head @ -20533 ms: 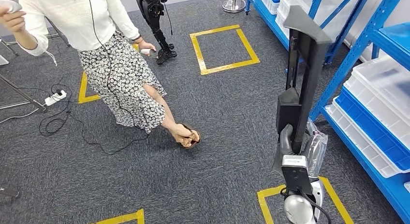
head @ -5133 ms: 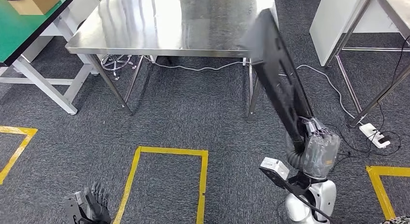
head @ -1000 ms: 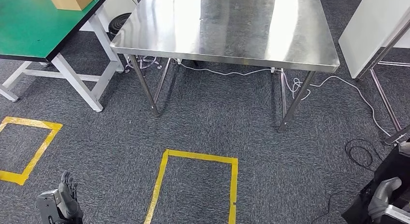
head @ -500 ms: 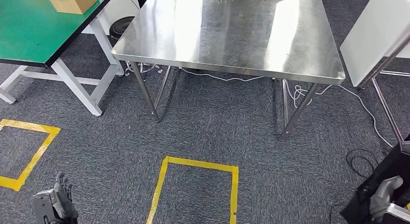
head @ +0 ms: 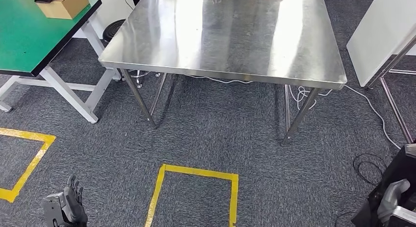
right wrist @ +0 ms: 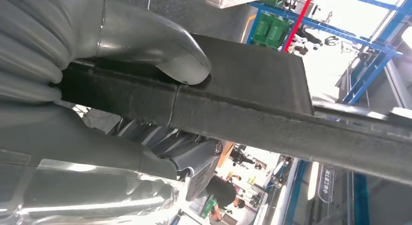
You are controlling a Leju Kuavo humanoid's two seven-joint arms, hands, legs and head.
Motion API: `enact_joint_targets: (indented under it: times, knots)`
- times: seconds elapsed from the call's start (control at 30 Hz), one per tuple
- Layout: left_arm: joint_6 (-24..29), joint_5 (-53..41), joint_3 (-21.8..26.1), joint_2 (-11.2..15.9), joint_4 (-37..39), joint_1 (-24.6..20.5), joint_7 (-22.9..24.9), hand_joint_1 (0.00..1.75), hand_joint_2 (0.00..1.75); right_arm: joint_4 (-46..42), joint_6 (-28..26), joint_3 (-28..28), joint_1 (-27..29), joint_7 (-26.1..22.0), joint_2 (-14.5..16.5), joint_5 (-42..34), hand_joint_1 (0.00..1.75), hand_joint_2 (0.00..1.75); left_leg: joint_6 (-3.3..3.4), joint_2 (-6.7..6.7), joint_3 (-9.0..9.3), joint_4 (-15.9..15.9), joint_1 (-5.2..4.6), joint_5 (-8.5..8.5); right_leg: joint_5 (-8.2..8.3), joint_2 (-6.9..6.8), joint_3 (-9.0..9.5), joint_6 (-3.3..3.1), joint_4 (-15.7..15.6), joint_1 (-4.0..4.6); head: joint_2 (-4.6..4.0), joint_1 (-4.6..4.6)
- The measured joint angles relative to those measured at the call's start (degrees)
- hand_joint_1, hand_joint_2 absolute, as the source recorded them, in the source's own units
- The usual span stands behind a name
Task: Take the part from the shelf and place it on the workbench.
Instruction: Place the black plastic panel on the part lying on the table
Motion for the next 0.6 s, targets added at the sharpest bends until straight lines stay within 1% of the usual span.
enact_joint_targets:
  times: [0.03, 0.07, 0.1, 0.13, 0.17, 0.2, 0.23, 0.27, 0.3, 0.33, 0.37, 0.4, 0.43, 0.47, 0.5, 0.53, 0.57, 0.6]
  knots:
    - [0.0, 0.1, 0.0, 0.0, 0.0, 0.0, 0.0, 0.00, 0.00, 0.0, 0.0, 0.0, 0.0, 0.0, 0.0, 0.0, 1.75, 1.75, -0.08, 0.02, -2.70, 3.4, -0.01, -1.09, -0.38, 0.09, 0.30, -0.06, 0.0, 0.23, 0.00, -0.02]
    - [-0.1, 0.1, 0.0, 0.0, 0.0, 0.1, 0.0, 0.00, 0.00, 0.0, 0.0, 0.0, 0.1, 0.0, 0.0, 0.0, 1.75, 1.75, 0.14, 0.03, -4.71, 5.3, -0.09, -1.35, -0.79, 0.20, 0.72, -0.06, 0.0, 0.52, 0.00, -0.04]
    - [-0.1, 0.1, 0.0, -0.1, 0.0, 0.1, 0.0, 0.00, 0.00, 0.0, 0.0, 0.0, 0.1, 0.0, 0.0, 0.0, 1.75, 1.75, 0.73, 0.02, -5.69, 5.2, -0.27, -0.35, -1.23, 0.29, 1.30, -0.09, 0.0, 0.93, 0.00, -0.05]
    - [-0.1, 0.1, 0.0, -0.1, 0.0, 0.1, 0.0, 0.00, 0.00, -0.1, 0.0, 0.0, 0.1, 0.0, 0.0, 0.0, 1.75, 1.75, 1.72, -0.01, -5.66, 3.1, -0.65, 1.85, -1.70, 0.36, 2.04, -0.15, -0.1, 1.47, 0.00, -0.07]
    - [-0.2, 0.1, 0.1, 0.0, 0.0, 0.1, 0.0, 0.00, 0.00, -0.1, 0.0, 0.0, 0.1, 0.0, 0.0, 0.1, 1.75, 1.75, 3.31, -0.07, -4.87, -0.5, -1.33, 4.86, -2.19, 0.40, 2.81, -0.33, -0.3, 1.85, 0.00, -0.08]
    - [-0.2, 0.1, 0.1, 0.2, -0.1, 0.1, 0.0, 0.00, 0.00, 0.0, 0.0, 0.0, 0.1, 0.0, 0.1, 0.1, 1.75, 1.75, 5.47, -0.13, -3.83, -4.1, -2.34, 7.68, -2.65, 0.43, 3.48, -0.47, -0.6, 2.16, 0.00, 0.24]
    - [-0.2, 0.1, 0.2, 0.3, -0.2, 0.1, 0.0, 0.00, 0.00, 0.0, 0.0, 0.0, 0.0, 0.0, 0.1, 0.1, 1.75, 1.75, 7.30, -0.13, -2.85, -7.1, -3.12, 9.59, -3.03, 0.51, 3.94, -0.57, -1.1, 2.21, 0.00, 0.62]
    - [-0.2, 0.1, 0.3, 0.6, -0.3, 0.1, 0.0, 0.00, 0.00, 0.0, 0.0, 0.0, 0.1, 0.0, 0.1, 0.1, 1.75, 1.75, 8.55, -0.12, -1.97, -9.4, -3.98, 10.58, -3.17, 0.52, 4.33, -0.43, -1.9, 1.97, 0.00, 0.88]
    - [-0.2, 0.1, 0.4, 0.8, -0.4, 0.0, -0.1, 0.00, 0.00, 0.1, 0.0, 0.0, 0.1, 0.0, 0.1, 0.0, 1.75, 1.75, 9.27, -0.19, -0.97, -11.1, -4.61, 10.76, -2.87, 0.38, 4.77, -0.01, -2.3, 1.75, 0.00, 1.13]
    - [-0.2, 0.2, 0.5, 0.9, -0.5, 0.0, -0.1, 0.00, 0.00, 0.1, 0.0, 0.0, 0.2, 0.1, 0.1, 0.0, 1.75, 1.75, 9.43, -0.26, 0.48, -12.9, -4.86, 10.78, -2.35, 0.19, 5.50, 0.53, -2.9, 1.52, 0.00, 1.02]
    - [-0.2, 0.2, 0.6, 1.1, -0.6, -0.1, -0.1, 0.00, 0.00, 0.1, 0.0, 0.1, 0.3, 0.1, 0.0, 0.0, 1.75, 1.75, 9.74, -0.33, 2.36, -15.0, -5.11, 11.13, -2.00, -0.07, 6.31, 0.95, -3.3, 1.44, 0.00, 0.81]
    - [-0.2, 0.2, 0.7, 1.0, -0.6, -0.1, -0.1, 0.00, 0.00, 0.1, 0.0, 0.1, 0.3, 0.1, 0.0, 0.0, 1.75, 1.75, 10.35, -0.41, 4.23, -16.9, -5.03, 11.57, -1.79, -0.25, 6.70, 1.09, -2.6, 1.54, -0.01, 0.62]
    - [-0.2, 0.2, 0.8, 0.9, -0.6, -0.2, -0.1, 0.00, 0.00, 0.1, 0.0, 0.2, 0.3, 0.1, 0.0, 0.0, 1.75, 1.75, 10.79, -0.39, 5.72, -18.2, -4.74, 11.87, -2.08, -0.25, 6.25, 1.09, -1.1, 1.65, -0.01, 0.45]
    - [-0.2, 0.2, 0.9, 0.7, -0.6, -0.3, -0.1, 0.00, 0.00, 0.1, 0.0, 0.2, 0.1, 0.1, -0.2, 0.0, 1.75, 1.75, 10.94, -0.35, 6.65, -19.1, -4.37, 11.97, -2.84, -0.20, 4.67, 1.05, 1.7, 1.74, -0.01, 0.37]
    - [-0.3, 0.2, 0.9, 0.6, -0.5, -0.4, 0.0, 0.00, 0.00, 0.1, 0.0, 0.2, 0.0, 0.1, -0.3, 0.0, 1.75, 1.75, 10.84, -0.39, 7.05, -19.3, -4.04, 11.72, -3.89, -0.14, 2.27, 1.00, 5.2, 1.68, -0.01, 0.33]
    - [-0.3, 0.2, 0.9, 0.3, -0.4, -0.4, 0.0, 0.00, 0.00, 0.1, 0.0, 0.2, 0.0, 0.1, -0.5, 0.0, 1.75, 1.75, 10.42, -0.43, 7.25, -19.3, -3.66, 11.33, -5.09, -0.11, -0.40, 1.05, 8.4, 1.43, 0.00, 0.38]
    - [-0.3, 0.2, 0.9, 0.0, -0.3, -0.3, 0.0, 0.00, 0.00, 0.1, 0.0, 0.3, 0.0, 0.1, -0.6, 0.0, 1.75, 1.75, 9.82, -0.50, 7.44, -19.1, -3.25, 10.85, -5.76, -0.12, -2.61, 1.38, 10.3, 1.07, 0.00, 0.42]
    - [-0.3, 0.2, 0.9, -0.2, -0.2, -0.2, 0.0, 0.00, 0.00, 0.1, 0.0, 0.3, 0.1, 0.1, -0.6, 0.0, 1.75, 1.75, 9.05, -0.57, 7.66, -18.8, -2.75, 10.27, -5.41, -0.14, -3.92, 1.95, 10.3, 0.57, 0.00, 0.41]
